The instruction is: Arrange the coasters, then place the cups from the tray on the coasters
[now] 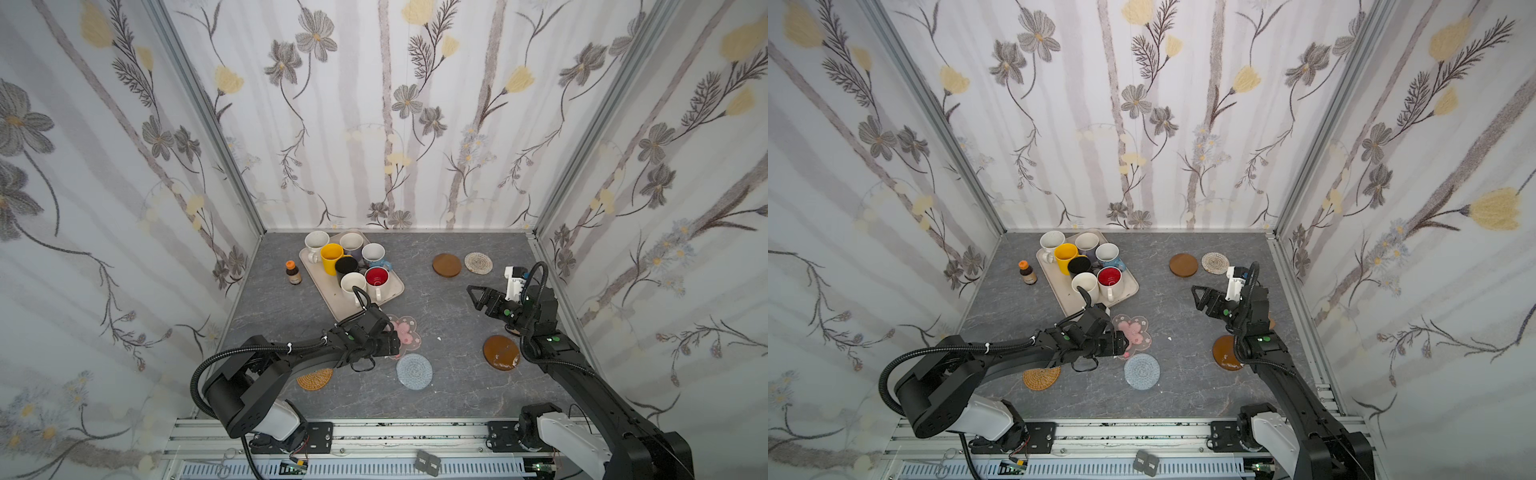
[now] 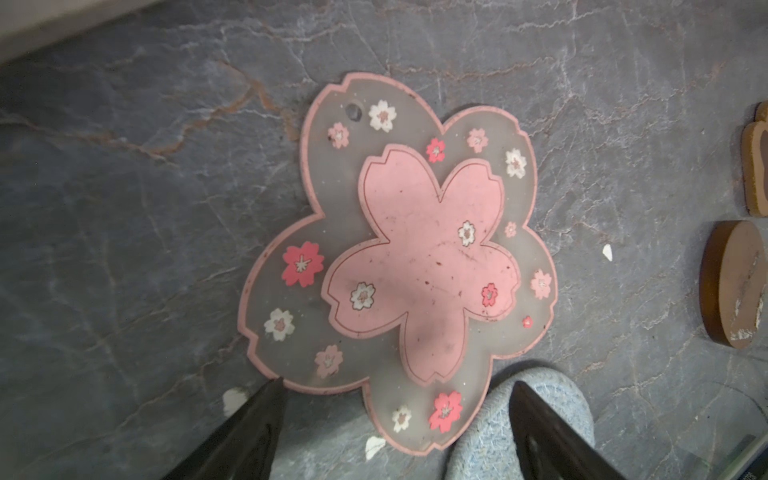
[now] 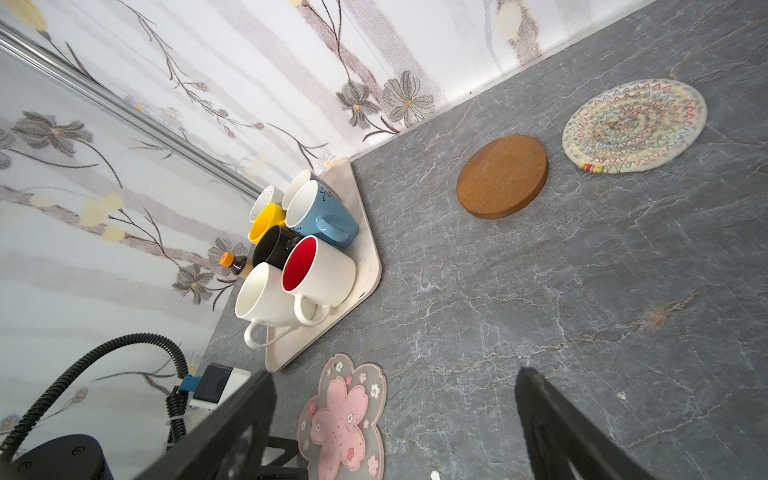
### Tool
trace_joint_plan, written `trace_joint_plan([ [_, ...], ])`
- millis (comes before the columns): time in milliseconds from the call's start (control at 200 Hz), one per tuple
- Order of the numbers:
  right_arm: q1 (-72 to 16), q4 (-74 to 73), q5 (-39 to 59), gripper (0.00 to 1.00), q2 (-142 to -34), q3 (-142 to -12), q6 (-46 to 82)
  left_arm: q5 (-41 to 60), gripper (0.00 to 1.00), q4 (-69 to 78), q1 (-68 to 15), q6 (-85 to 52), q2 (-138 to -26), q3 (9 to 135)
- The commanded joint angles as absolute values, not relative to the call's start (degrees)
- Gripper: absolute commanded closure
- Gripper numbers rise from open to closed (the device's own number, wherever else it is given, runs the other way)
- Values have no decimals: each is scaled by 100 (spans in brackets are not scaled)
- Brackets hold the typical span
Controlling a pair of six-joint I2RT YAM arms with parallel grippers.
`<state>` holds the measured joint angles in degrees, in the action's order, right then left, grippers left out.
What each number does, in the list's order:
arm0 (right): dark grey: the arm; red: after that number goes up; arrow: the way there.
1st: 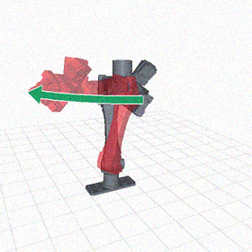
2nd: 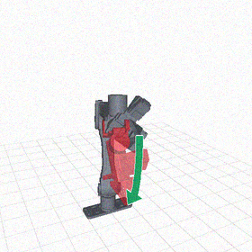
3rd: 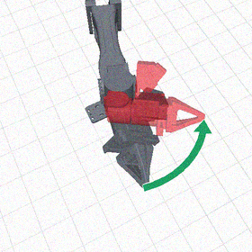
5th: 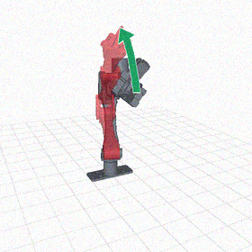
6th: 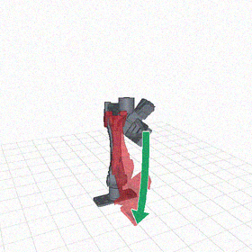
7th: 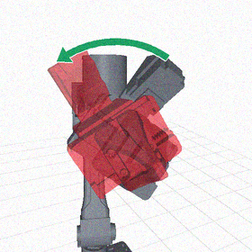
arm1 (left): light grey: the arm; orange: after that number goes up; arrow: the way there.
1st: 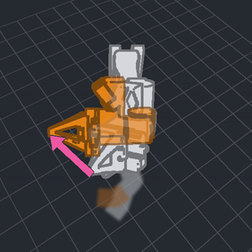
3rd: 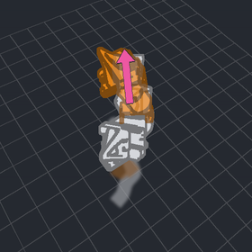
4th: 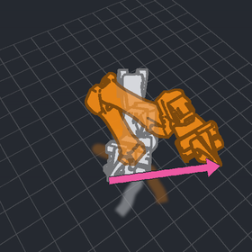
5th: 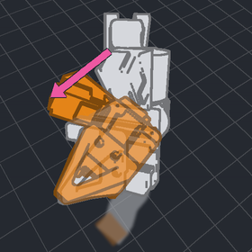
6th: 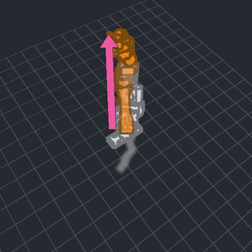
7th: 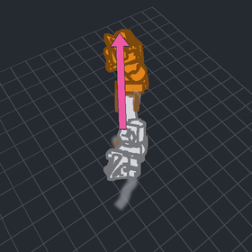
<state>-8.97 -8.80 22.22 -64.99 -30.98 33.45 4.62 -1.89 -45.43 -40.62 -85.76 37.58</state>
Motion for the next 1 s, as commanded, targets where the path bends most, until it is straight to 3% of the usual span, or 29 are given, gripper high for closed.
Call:
trace_joint_plan([
  [0,-896,-1167,2285,9,-6461,-3079,3370,585,14,-262,-4596,-4219,-8734,3855],
  [994,-602,-911,2591,9,-5890,-2914,3533,771,17,769,-5094,-4701,-11428,6220],
])
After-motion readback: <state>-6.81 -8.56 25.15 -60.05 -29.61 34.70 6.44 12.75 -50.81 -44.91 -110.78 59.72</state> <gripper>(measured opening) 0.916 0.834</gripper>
